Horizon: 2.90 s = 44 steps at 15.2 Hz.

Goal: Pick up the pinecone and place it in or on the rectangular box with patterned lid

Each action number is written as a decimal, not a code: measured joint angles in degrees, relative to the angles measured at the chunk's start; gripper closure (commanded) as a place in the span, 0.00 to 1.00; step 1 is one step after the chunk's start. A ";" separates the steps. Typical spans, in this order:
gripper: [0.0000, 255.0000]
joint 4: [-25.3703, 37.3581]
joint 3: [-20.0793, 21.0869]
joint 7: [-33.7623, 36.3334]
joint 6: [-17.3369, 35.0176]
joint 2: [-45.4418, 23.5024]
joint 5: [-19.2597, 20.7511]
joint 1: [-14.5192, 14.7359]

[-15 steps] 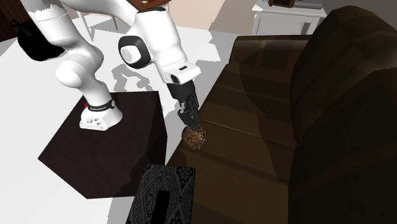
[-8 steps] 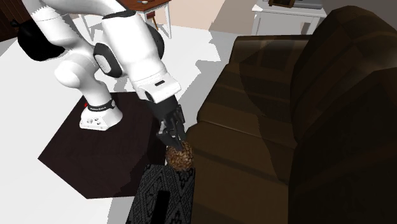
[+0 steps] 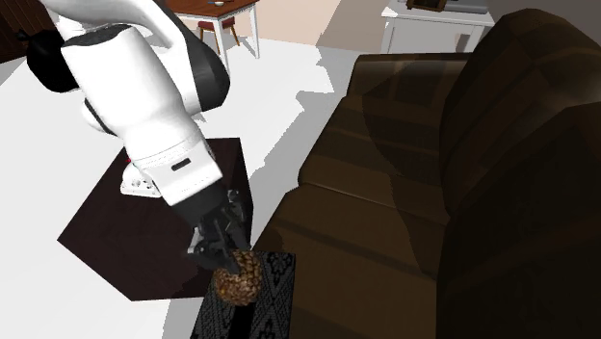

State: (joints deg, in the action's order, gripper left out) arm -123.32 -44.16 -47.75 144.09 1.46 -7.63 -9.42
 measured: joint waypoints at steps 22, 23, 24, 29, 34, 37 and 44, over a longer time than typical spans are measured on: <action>1.00 2.05 1.29 -22.75 4.99 -14.24 -23.69 -7.22; 1.00 1.97 1.74 -23.47 5.45 -14.84 -24.67 -7.56; 1.00 1.92 2.16 -24.25 5.81 -15.39 -25.61 -7.97; 1.00 1.52 4.46 -27.95 7.85 -17.91 -30.21 -9.87; 1.00 1.65 4.72 -28.34 8.14 -18.06 -30.75 -10.06; 0.00 1.32 4.62 -28.26 8.15 -17.97 -30.56 -9.97; 0.00 0.44 1.65 -24.57 6.52 -14.20 -25.26 -7.63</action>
State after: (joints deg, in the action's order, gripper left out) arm -122.89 -42.51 -72.32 150.61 -12.74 -32.89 -17.05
